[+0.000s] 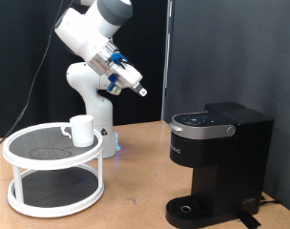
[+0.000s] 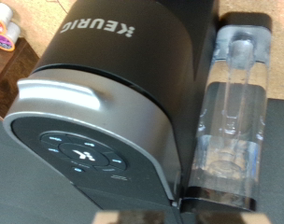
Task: Make a cup of coffee with the keurig machine
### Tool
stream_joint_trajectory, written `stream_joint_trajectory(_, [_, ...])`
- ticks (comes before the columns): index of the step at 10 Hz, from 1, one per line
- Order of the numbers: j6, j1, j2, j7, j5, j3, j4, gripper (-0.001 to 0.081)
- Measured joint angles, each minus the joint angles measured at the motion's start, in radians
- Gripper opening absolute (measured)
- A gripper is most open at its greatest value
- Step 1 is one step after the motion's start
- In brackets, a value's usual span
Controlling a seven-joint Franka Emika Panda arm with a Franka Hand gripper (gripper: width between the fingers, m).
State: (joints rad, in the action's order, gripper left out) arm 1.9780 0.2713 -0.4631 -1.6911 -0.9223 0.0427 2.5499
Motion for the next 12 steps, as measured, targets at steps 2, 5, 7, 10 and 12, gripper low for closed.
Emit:
stream_joint_trajectory(2, [-0.060, 0.026, -0.002, 0.043, 0.047, 0.058, -0.005, 0.0000])
stream_joint_trajectory(5, [-0.127, 0.083, -0.008, 0.083, 0.145, 0.131, -0.008, 0.0000])
stream_joint_trajectory(7, [-0.349, 0.109, 0.013, 0.088, 0.254, 0.205, -0.060, 0.0000])
stream_joint_trajectory(10, [-0.442, 0.141, 0.030, 0.124, 0.315, 0.284, -0.106, 0.0000])
stream_joint_trajectory(12, [-0.439, 0.147, 0.027, 0.133, 0.314, 0.288, -0.105, 0.0000])
